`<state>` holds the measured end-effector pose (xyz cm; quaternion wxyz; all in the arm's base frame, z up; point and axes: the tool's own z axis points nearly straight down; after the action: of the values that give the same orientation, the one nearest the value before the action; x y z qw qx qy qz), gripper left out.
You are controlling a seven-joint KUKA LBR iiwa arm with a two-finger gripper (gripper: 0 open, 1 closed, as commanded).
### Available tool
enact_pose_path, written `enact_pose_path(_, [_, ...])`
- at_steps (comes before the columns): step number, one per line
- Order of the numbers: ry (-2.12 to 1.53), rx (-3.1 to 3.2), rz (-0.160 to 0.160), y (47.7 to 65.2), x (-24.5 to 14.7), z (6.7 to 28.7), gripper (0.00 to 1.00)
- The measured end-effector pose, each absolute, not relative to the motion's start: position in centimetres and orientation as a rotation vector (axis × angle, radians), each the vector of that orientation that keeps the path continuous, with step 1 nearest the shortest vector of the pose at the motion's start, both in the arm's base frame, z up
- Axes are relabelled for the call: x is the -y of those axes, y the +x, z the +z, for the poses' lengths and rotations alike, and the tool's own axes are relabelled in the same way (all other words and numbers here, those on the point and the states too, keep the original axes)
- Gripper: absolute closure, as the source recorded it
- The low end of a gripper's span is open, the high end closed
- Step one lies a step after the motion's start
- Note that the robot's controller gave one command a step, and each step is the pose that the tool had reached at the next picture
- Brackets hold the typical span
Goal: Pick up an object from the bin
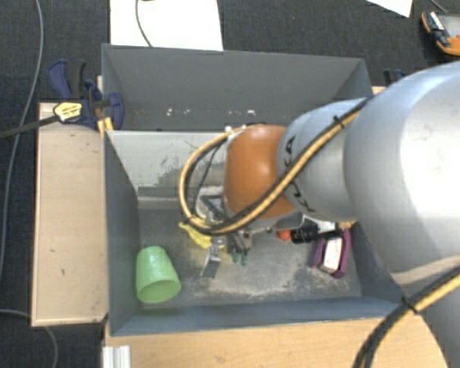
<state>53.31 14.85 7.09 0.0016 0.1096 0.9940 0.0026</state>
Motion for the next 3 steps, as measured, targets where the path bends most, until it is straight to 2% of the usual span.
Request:
enact_pose_path(1, [0.36,-3.115,0.01,53.6,-15.4,7.2,1.0])
enact_pose_path(2, [0.361,-3.115,0.01,53.6,-15.4,7.2,1.0])
enact_pose_path(3, [0.363,-3.12,0.008,53.4,-15.4,8.3,1.0])
